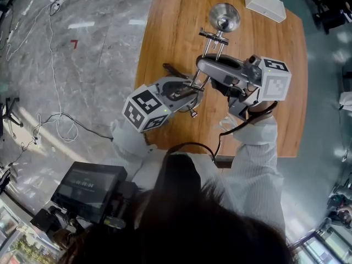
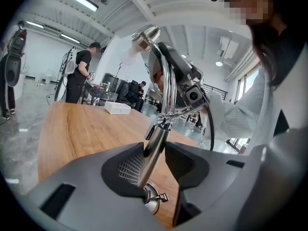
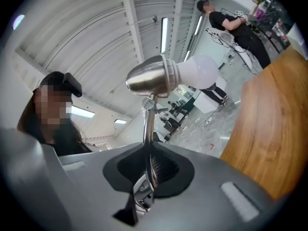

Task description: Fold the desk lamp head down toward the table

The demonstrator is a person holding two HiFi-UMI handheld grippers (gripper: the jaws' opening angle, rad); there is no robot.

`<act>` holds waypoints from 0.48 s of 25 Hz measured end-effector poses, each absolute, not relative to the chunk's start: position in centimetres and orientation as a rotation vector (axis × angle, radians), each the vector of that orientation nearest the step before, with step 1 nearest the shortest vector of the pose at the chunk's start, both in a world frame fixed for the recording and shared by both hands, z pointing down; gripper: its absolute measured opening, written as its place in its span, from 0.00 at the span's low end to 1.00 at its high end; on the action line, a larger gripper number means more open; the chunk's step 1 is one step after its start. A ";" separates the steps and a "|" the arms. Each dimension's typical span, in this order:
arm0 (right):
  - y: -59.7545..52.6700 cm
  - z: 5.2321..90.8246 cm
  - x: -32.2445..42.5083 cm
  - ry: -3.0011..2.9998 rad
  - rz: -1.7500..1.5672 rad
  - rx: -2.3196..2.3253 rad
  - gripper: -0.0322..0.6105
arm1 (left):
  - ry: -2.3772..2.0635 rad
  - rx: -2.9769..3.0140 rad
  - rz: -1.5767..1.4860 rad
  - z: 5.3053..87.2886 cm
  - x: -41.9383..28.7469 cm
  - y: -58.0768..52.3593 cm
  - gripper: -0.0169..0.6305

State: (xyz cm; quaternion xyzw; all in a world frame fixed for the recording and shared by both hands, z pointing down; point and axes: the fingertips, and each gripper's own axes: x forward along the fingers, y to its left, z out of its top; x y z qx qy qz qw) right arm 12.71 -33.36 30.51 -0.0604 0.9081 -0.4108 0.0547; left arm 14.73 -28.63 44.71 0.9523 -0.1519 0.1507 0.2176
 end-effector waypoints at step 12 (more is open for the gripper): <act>-39.0 37.1 15.1 2.194 -1.801 -0.203 0.11 | -0.425 2.640 0.430 44.9 14.9 -28.7 0.24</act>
